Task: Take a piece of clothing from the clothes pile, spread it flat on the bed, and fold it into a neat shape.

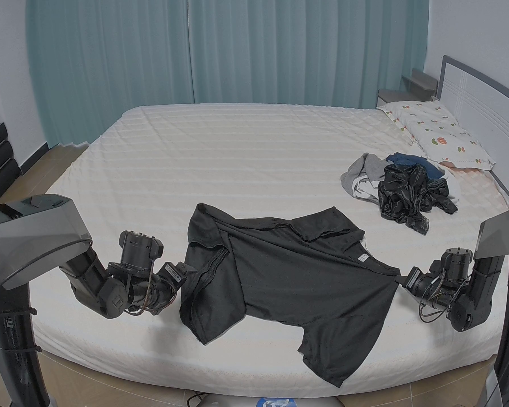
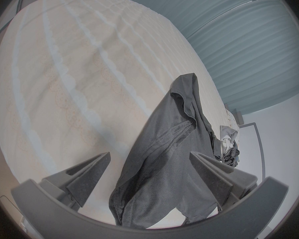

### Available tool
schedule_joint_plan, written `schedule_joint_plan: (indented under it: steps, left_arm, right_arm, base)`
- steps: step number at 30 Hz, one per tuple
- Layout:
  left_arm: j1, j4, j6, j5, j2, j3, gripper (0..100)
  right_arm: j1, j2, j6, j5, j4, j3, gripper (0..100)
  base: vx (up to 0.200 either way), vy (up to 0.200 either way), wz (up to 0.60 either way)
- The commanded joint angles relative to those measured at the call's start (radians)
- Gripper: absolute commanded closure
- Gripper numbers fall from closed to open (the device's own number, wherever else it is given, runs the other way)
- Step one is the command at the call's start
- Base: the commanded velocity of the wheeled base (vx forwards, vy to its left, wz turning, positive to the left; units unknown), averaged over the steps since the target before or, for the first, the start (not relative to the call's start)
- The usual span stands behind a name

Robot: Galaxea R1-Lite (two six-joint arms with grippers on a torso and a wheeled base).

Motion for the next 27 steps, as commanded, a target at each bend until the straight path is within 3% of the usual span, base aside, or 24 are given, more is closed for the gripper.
schedule_joint_plan:
  steps: [1,10,27]
  left_arm:
    - [-0.03,0.0,-0.001,0.017,0.006,-0.011,0]
    - [-0.085,0.0,0.01,0.027,0.018,-0.017,0]
    - [-0.083,0.001,0.056,0.067,-0.002,-0.026,0]
  right_arm:
    - [-0.002,0.014,-0.007,0.0,-0.001,0.0,100]
    - [0.005,0.024,-0.027,0.003,-0.02,0.005,100]
    - [0.007,0.022,-0.026,0.003,-0.031,0.007,100]
  base:
    - [0.0,0.0,0.0]
    - [0.0,0.0,0.0]
    - [0.0,0.0,0.0]
